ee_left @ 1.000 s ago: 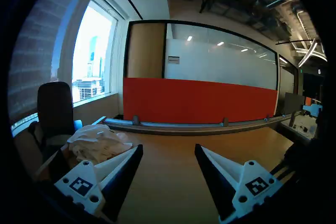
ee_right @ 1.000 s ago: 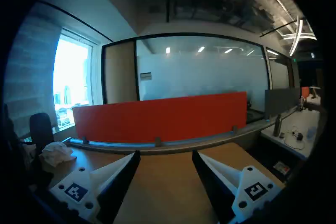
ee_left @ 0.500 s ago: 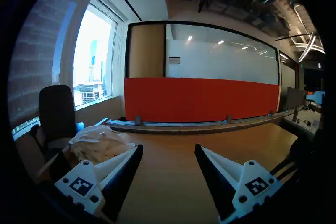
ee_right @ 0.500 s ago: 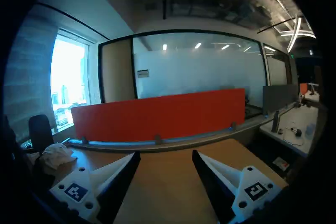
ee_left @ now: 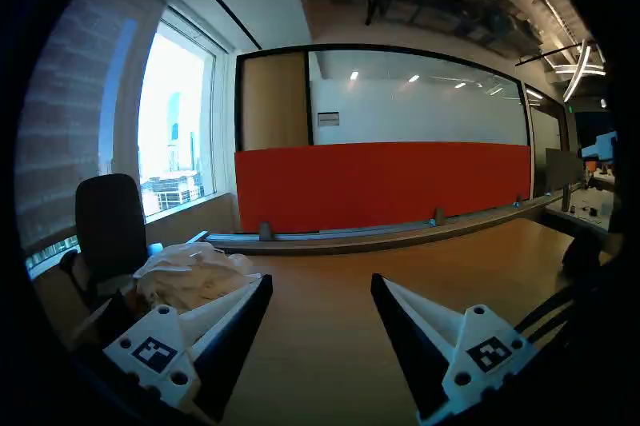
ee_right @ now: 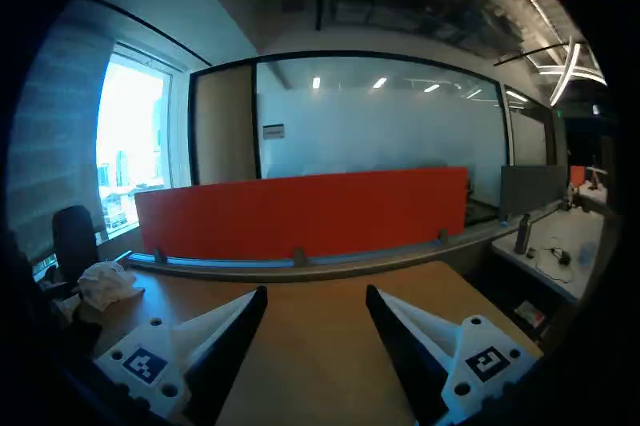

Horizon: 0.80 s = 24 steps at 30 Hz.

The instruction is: Fold towel

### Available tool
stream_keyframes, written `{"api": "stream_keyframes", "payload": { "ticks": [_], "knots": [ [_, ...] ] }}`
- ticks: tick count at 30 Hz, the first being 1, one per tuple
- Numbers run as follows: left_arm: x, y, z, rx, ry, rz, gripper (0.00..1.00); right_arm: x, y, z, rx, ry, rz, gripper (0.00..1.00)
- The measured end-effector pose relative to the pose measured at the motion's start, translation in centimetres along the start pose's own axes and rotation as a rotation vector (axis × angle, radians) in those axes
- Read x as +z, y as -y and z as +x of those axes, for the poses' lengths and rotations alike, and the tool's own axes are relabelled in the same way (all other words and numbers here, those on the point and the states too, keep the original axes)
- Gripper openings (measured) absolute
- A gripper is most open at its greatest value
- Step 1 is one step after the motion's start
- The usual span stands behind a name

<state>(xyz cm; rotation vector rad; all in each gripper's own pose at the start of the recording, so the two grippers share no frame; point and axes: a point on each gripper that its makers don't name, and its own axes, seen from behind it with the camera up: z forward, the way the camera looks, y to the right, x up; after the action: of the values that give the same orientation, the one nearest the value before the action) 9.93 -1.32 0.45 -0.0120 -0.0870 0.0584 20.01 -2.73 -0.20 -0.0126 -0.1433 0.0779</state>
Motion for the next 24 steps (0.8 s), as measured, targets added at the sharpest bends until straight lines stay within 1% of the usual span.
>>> {"api": "stream_keyframes", "payload": {
  "ticks": [3, 9, 18, 24],
  "knots": [
    [-0.1, -0.1, -0.7, 0.007, -0.01, 0.003, 0.91, -0.1, 0.2, -0.2, 0.01, -0.006, -0.001, 0.95],
    [0.0, -1.0, -2.2, -0.003, -0.03, 0.001, 0.91, -0.4, 0.3, -0.9, 0.014, -0.024, -0.001, 0.95],
    [0.0, -1.5, -4.7, -0.025, -0.051, 0.013, 0.91, -1.0, -1.2, -2.9, 0.016, -0.034, -0.022, 0.95],
    [0.1, -1.9, -6.2, -0.035, -0.063, 0.015, 0.91, -1.2, -1.4, -4.0, 0.005, -0.044, -0.019, 0.95]
  ]
}}
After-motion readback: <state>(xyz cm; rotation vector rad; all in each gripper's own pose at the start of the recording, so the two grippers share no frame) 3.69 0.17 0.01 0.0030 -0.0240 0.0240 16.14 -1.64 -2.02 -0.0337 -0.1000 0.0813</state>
